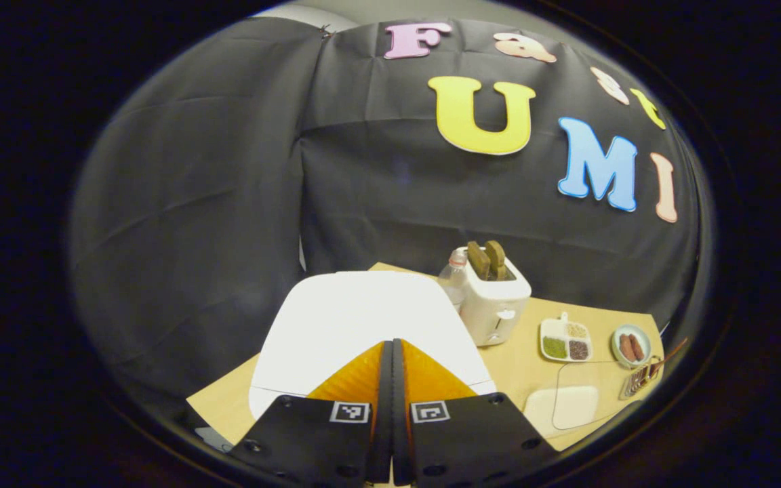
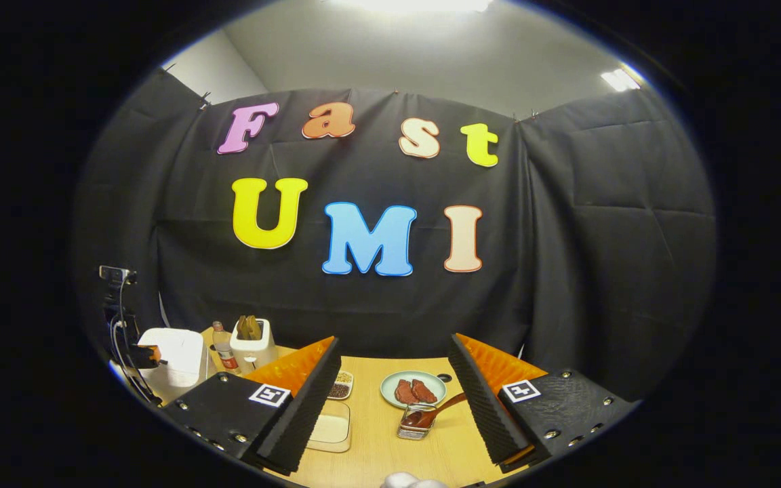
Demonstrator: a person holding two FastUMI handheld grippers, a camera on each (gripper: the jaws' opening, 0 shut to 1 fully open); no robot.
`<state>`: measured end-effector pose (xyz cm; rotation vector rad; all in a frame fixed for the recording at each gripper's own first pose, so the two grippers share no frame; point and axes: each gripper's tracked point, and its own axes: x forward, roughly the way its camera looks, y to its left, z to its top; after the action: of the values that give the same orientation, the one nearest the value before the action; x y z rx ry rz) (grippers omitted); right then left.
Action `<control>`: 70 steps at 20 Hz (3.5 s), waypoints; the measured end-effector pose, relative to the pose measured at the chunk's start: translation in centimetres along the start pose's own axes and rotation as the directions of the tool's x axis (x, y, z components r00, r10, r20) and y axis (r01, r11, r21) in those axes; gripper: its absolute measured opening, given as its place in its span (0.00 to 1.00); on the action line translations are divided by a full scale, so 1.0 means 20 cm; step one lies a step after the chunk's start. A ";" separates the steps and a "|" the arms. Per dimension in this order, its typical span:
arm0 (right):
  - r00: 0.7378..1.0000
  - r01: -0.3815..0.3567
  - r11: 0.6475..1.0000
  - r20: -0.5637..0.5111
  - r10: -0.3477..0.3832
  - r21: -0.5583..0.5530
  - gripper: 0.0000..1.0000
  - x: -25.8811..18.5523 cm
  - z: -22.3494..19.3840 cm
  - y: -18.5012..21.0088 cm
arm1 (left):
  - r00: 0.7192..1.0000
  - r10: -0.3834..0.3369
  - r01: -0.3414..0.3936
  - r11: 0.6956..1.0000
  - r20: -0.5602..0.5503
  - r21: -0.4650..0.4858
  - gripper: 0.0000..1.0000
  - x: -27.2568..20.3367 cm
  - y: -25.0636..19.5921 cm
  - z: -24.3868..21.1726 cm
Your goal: Close the left gripper, press the button to open the rice cooker; take a wooden spoon from the chopstick holder with the right hand, scoop a spoonful of rice and pour it into the rice cooker, then put the wooden spoon back into the chopstick holder.
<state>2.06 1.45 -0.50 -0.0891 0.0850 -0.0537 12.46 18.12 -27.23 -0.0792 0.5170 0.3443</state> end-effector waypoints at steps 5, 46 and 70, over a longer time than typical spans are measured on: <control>0.999 -0.026 1.000 -0.019 0.026 -0.007 0.98 0.02 -0.05 0.06 | 0.998 0.054 -0.052 0.998 -0.044 0.043 0.09 0.08 0.05 -0.10; 0.998 0.069 0.994 -0.008 -0.068 0.086 0.98 0.04 -0.30 -0.13 | 0.813 -0.280 0.244 0.960 0.510 0.139 0.99 -1.13 -0.47 0.73; 0.945 0.215 0.928 -0.304 -0.119 0.305 0.98 1.08 -1.49 -0.54 | 0.855 -0.259 0.195 0.963 0.449 0.184 0.99 -1.04 -0.79 0.52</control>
<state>20.52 -13.18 -30.78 0.2543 0.3516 -0.2537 5.74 -1.32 -8.09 0.0726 0.0414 0.0856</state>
